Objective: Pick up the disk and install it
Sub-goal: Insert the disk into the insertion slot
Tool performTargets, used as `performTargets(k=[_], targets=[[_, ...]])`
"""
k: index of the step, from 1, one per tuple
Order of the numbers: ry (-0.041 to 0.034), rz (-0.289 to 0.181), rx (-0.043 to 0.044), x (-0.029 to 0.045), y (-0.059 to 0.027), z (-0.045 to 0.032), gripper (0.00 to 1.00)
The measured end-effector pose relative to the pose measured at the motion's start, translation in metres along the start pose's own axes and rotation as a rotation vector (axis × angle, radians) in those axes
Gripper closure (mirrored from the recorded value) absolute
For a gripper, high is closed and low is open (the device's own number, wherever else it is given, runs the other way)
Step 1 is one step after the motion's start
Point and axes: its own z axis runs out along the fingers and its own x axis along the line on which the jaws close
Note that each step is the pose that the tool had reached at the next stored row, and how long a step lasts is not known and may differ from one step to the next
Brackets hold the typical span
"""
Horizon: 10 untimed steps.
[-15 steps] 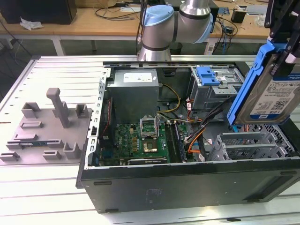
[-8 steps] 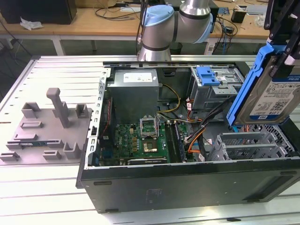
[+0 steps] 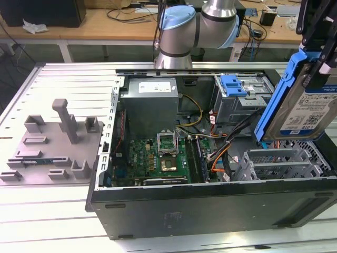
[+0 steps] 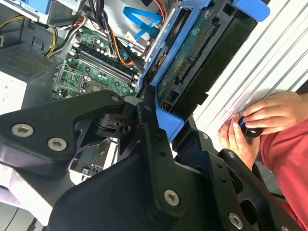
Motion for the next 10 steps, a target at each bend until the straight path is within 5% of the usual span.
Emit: performTargets(k=[10], targets=[[-0.0001,0.001,0.0007,0.0022,0.0,0.0034,0.63]])
